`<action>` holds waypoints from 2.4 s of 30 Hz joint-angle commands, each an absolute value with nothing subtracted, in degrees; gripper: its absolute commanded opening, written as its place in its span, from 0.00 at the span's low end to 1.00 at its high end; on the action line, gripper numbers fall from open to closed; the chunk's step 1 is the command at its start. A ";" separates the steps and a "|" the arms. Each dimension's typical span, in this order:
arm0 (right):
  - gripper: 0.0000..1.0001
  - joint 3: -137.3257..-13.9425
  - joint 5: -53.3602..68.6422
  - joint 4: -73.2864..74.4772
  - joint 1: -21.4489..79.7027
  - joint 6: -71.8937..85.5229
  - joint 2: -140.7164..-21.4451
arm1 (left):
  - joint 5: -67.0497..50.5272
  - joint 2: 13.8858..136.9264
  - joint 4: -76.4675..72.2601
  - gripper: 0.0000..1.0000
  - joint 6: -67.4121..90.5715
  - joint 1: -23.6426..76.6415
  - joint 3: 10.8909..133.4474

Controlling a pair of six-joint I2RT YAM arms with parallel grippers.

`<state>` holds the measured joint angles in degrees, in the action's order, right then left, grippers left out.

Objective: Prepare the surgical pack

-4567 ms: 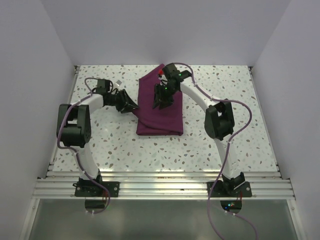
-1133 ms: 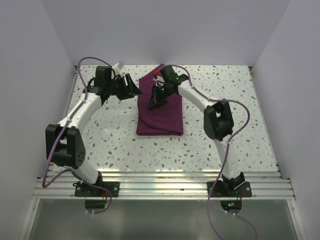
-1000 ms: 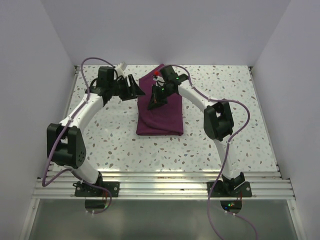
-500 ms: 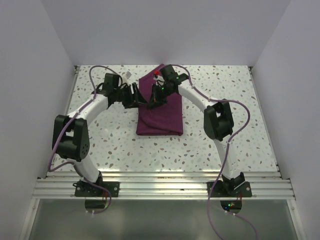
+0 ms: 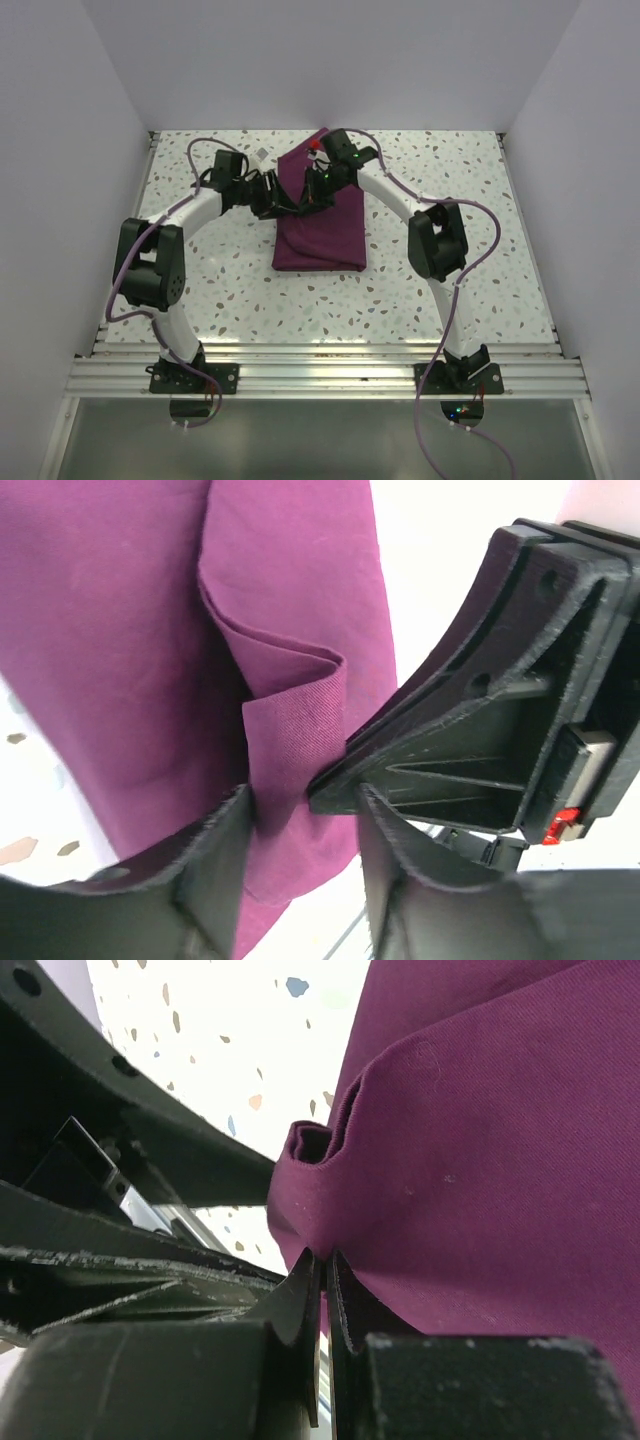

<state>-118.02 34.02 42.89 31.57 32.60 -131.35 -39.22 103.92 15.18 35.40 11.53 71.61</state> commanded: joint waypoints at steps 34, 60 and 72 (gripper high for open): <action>0.47 -120.50 24.26 48.17 23.47 26.37 -129.38 | -34.54 108.11 19.60 0.11 32.52 7.03 66.97; 0.07 -118.39 35.94 12.85 14.94 43.21 -138.69 | -46.83 117.06 -11.32 0.01 40.24 7.12 82.35; 0.00 -119.45 40.95 9.23 13.19 46.15 -149.32 | -48.52 135.78 -12.59 0.00 45.27 4.92 91.22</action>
<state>-120.64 38.04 11.88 14.26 45.71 -148.70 -47.48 133.01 -10.28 43.70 6.83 88.92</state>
